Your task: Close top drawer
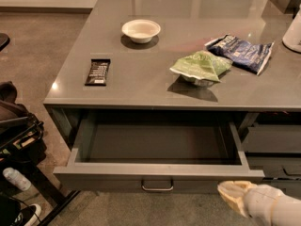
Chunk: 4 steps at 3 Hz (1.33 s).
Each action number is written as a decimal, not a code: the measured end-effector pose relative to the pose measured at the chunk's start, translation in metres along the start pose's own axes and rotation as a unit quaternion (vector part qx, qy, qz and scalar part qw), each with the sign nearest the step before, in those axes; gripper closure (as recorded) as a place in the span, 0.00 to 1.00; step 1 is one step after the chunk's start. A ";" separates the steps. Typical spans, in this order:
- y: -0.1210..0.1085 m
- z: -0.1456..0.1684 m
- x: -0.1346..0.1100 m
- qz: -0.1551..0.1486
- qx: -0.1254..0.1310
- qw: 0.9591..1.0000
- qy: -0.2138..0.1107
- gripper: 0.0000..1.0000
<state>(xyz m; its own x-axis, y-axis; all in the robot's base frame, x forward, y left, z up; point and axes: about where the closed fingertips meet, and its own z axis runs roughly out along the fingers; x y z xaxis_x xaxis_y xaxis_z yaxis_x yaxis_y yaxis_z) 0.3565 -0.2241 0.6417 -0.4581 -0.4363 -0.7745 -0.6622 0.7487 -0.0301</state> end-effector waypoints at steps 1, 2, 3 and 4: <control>0.000 0.026 -0.037 -0.081 0.043 0.996 -0.013 1.00; 0.007 0.048 -0.058 -0.126 0.055 0.990 -0.016 1.00; 0.008 0.048 -0.058 -0.126 0.054 0.990 -0.016 1.00; 0.006 0.053 -0.061 -0.132 0.043 0.990 -0.019 1.00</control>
Offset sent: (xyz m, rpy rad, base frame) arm 0.1381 0.0192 0.0268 -0.5337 -0.4040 -0.1444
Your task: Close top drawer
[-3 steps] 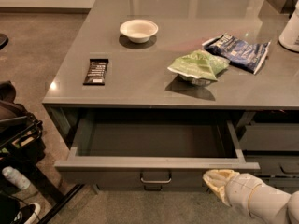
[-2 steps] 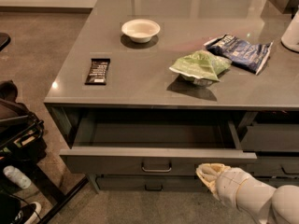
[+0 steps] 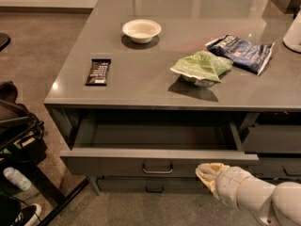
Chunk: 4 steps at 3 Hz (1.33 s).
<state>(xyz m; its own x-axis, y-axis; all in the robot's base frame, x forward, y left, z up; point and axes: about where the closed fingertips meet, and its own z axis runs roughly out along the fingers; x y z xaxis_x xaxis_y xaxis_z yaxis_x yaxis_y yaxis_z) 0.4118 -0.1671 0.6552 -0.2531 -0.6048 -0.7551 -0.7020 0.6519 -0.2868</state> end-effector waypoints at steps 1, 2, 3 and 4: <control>-0.019 0.016 0.000 -0.027 -0.009 1.000 -0.007 1.00; -0.018 0.016 0.001 -0.029 -0.010 1.000 -0.008 1.00; -0.049 0.044 -0.007 -0.058 -0.003 0.998 -0.020 1.00; -0.049 0.045 -0.008 -0.060 -0.002 0.998 -0.021 1.00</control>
Offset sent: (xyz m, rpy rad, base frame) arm 0.1415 -0.0025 -0.0053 -0.0770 -0.1835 0.2105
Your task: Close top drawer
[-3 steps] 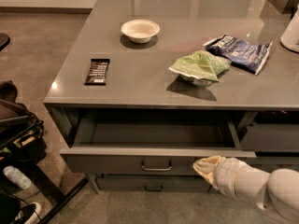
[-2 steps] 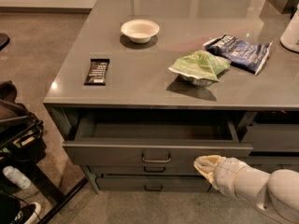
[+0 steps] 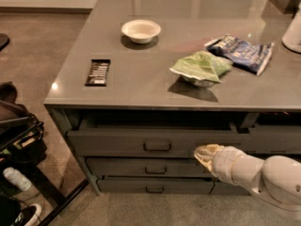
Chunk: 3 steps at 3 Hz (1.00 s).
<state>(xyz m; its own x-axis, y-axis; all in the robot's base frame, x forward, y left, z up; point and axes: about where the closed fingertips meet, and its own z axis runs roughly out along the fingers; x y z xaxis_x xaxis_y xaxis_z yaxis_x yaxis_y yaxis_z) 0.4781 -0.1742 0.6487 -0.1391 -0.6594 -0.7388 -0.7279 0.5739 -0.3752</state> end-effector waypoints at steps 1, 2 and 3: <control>-0.034 0.029 -0.006 -0.023 0.014 1.000 -0.014 1.00; -0.037 0.032 -0.006 -0.025 0.016 0.999 -0.015 1.00; -0.045 0.038 -0.004 -0.029 0.014 0.999 -0.015 1.00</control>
Offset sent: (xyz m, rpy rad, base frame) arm 0.1562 -0.0136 -0.0050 -0.0248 -0.1690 0.0284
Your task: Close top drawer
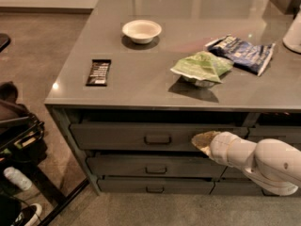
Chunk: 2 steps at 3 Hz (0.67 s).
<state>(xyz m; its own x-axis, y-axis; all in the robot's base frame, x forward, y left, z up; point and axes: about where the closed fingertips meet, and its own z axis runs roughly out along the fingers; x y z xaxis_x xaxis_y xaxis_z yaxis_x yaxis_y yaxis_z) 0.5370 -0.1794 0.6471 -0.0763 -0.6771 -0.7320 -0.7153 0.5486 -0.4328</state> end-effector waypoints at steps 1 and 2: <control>0.008 -0.025 0.015 0.021 -0.007 1.000 0.019 1.00; 0.030 -0.078 0.029 0.067 -0.006 0.997 0.045 0.84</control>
Offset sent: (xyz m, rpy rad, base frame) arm -0.1704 -0.0902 0.0183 0.0739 0.2280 -0.2479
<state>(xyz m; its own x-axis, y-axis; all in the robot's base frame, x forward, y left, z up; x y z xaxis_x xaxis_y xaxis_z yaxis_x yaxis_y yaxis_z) 0.4594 -0.2210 0.6544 -0.2339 -0.6397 -0.7322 -0.7022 0.6320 -0.3279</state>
